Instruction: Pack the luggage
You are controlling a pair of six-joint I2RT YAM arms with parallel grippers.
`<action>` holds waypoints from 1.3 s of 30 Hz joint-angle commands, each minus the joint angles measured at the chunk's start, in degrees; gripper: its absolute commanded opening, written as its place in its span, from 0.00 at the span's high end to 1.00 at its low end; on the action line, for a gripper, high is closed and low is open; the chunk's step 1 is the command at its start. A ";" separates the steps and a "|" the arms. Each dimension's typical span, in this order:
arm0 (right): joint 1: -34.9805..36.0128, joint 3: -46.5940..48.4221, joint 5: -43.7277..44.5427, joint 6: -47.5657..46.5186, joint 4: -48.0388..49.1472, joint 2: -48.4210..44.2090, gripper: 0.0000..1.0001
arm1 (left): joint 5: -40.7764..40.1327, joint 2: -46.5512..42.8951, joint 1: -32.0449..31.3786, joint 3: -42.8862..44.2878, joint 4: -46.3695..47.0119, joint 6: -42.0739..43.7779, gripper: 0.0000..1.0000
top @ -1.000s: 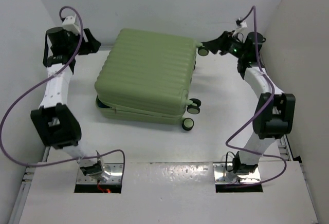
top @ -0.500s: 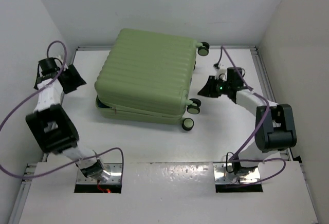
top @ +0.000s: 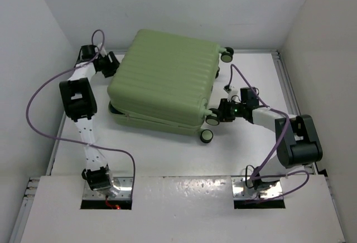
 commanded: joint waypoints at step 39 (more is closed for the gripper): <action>28.81 40.44 7.97 5.01 31.75 16.88 0.43 | -21.75 -74.75 6.03 -40.73 -11.07 12.06 0.12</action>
